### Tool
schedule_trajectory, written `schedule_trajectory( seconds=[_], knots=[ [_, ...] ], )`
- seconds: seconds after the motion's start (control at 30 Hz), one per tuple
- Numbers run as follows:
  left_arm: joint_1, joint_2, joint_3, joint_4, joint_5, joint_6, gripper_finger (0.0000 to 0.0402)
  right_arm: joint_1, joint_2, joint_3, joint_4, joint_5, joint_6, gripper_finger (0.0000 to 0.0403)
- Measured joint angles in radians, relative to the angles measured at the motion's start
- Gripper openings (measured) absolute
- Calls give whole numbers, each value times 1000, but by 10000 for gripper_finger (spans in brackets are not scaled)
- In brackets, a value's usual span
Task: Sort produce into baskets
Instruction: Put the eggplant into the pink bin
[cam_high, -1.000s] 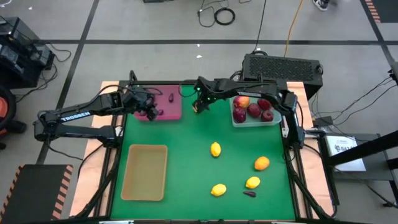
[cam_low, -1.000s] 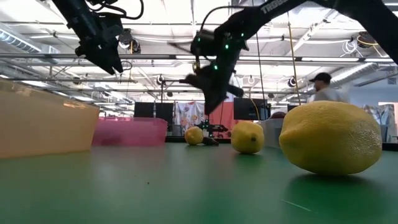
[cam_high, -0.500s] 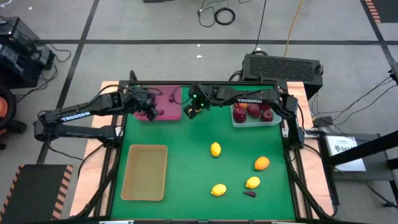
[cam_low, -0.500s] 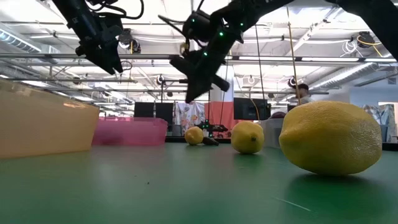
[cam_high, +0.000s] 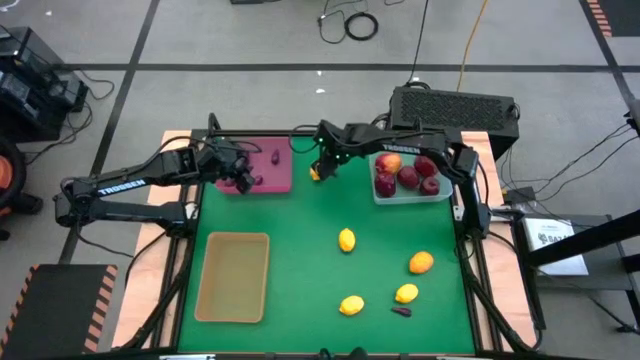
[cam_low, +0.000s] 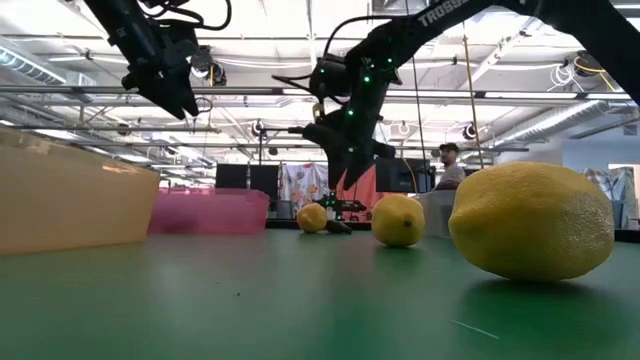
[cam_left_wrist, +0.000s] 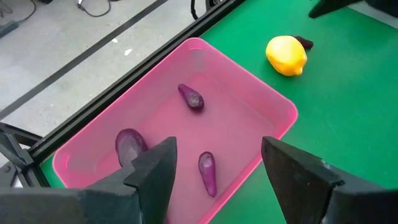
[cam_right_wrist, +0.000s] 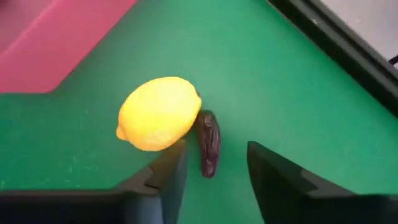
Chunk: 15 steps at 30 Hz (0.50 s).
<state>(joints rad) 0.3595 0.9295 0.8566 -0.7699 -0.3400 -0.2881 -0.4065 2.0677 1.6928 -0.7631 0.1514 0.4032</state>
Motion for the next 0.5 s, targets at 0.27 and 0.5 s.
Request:
schedule_trajectory(
  seconds=[0.27, 0.5],
  knots=[
    [0, 0, 0, -6, 9, -43, 242, -6, 57, 0, -45, -31, -15, 221],
    [0, 0, 0, -5, 9, -46, 242, -20, 89, 0, -54, -75, -35, 240]
  ],
)
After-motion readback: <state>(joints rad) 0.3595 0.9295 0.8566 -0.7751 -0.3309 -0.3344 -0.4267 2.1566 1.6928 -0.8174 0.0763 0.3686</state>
